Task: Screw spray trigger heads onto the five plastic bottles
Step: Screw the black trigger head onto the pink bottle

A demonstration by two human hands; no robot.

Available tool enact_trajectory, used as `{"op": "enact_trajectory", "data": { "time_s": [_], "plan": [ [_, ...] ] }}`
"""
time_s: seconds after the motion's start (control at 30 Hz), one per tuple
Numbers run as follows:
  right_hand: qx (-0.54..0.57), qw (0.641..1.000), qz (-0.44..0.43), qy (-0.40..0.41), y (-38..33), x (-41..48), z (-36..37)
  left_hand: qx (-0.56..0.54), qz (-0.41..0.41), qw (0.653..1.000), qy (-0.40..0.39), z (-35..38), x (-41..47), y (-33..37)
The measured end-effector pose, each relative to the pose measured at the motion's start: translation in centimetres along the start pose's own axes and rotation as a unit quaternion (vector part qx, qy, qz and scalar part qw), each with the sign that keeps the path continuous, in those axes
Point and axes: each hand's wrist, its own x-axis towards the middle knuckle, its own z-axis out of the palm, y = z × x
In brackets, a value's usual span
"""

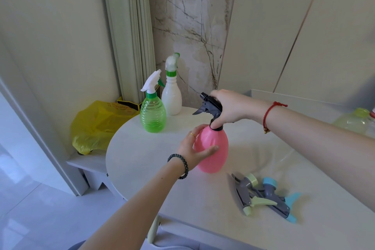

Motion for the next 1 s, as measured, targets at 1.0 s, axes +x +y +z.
{"op": "enact_trajectory", "data": {
  "time_s": [1.0],
  "plan": [
    [-0.168,0.975,-0.142,0.029,0.7,-0.9,0.1,-0.006,0.011,1.0,0.004,0.5,-0.1,0.1]
  ]
}}
